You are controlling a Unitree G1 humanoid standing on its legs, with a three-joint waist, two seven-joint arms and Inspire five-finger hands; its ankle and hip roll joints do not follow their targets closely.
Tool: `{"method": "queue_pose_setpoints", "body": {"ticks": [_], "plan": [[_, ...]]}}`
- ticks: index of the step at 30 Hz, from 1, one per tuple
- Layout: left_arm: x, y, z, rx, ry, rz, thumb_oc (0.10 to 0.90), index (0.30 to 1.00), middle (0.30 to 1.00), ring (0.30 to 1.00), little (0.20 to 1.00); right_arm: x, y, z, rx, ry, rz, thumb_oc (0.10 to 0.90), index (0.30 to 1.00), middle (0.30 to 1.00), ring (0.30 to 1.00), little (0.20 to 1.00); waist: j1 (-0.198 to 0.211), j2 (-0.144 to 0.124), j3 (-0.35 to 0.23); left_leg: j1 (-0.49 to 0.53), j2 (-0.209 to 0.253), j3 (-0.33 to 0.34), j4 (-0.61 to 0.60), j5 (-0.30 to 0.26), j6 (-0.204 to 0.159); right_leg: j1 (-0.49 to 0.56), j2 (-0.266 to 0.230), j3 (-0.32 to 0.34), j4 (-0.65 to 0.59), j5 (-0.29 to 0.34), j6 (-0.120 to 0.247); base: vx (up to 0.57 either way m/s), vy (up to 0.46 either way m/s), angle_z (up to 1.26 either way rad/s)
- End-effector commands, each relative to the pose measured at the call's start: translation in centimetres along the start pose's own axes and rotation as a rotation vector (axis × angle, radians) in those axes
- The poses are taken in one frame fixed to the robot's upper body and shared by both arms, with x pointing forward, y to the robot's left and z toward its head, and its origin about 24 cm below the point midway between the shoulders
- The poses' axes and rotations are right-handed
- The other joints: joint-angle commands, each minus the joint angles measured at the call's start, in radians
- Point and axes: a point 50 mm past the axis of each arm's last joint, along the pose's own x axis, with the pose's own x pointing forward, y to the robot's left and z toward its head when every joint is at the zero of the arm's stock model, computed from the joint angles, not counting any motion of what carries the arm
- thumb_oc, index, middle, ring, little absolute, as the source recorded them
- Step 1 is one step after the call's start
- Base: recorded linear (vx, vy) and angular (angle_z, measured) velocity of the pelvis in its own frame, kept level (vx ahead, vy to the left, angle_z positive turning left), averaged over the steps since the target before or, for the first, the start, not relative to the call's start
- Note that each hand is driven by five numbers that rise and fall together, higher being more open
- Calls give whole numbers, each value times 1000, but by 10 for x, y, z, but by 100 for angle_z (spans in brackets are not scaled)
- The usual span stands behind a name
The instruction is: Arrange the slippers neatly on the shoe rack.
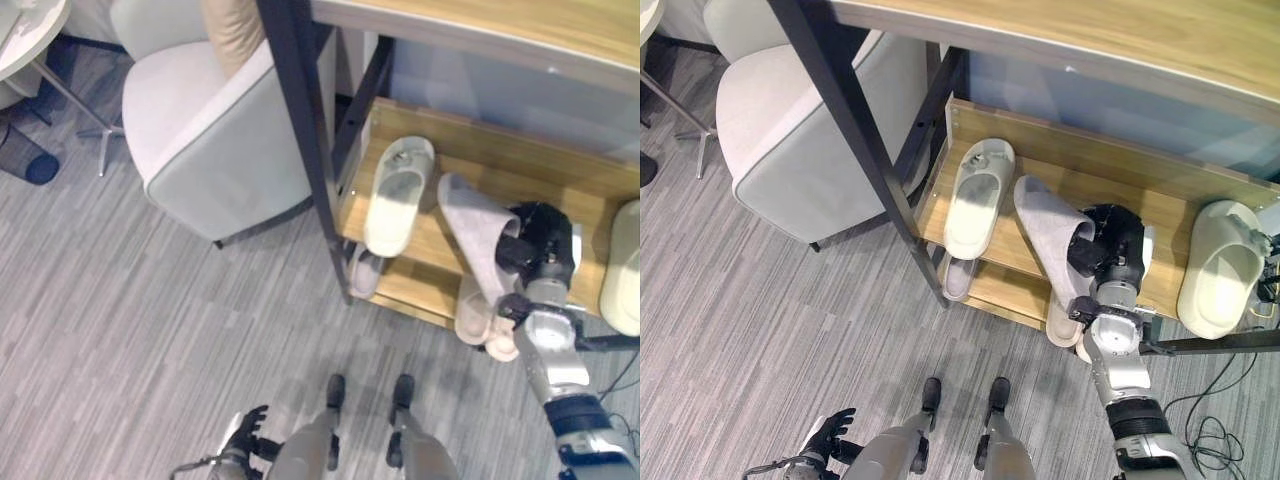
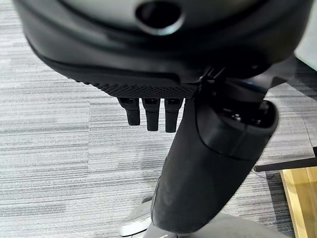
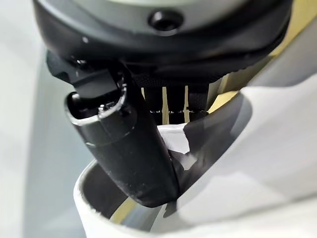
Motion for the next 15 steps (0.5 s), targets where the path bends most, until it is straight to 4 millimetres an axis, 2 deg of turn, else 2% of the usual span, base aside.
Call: {"method": "queue_pose_setpoints", "body": {"ticks": [1,3,6,7,9,13,14,15], "plan": [[-3,-7,-13,73,59,-15,800,900,900,900,900,-4,-13,31,51,-185,-10,400,300,300,300,300,-28,-21,-110,42,29,-13,-3,-123,-34,70,-13,52,42,-180,79,7,-5,-4],[-2,-3,-13,59,58,-5,800,900,900,900,900,-23,-17,29,98,-179,41,400,300,300,300,300,-51,-23,-125,61,30,-4,-3,-128,-32,78,-12,61,50,-186,79,6,-3,-7],[-3,-3,-14,58,55,-8,800,900,900,900,900,-36,-20,25,110,-156,74,400,300,300,300,300,-62,-25,-135,78,31,5,-4,-133,-32,87,-12,65,55,-189,79,-1,1,-7],[-3,-3,-14,53,52,-15,800,900,900,900,900,-49,-20,16,169,-106,115,400,300,300,300,300,-73,-28,-146,92,31,13,-4,-137,-33,97,-10,70,57,-189,80,3,4,-18],[-5,-3,-18,40,65,-21,800,900,900,900,900,-64,-20,2,190,-28,150,400,300,300,300,300,-85,-30,-158,107,34,23,-4,-142,-32,104,-7,77,59,-190,80,11,4,-22],[-9,-6,-29,25,102,-35,800,900,900,900,900,-87,-17,-25,261,126,200,400,300,300,300,300,-98,-29,-178,128,39,36,-5,-143,-33,114,-2,89,65,-192,80,1,14,-22],[-9,-6,-29,25,102,-35,800,900,900,900,900,-87,-17,-25,261,126,200,400,300,300,300,300,-98,-29,-179,129,39,37,-5,-144,-33,114,-2,89,65,-192,80,8,23,-18],[-11,-9,-34,20,124,-47,800,900,900,900,900,-97,-13,-37,307,196,218,400,300,300,300,300,-101,-29,-188,139,40,42,-7,-144,-33,118,-1,94,68,-193,79,19,16,-11]]}}
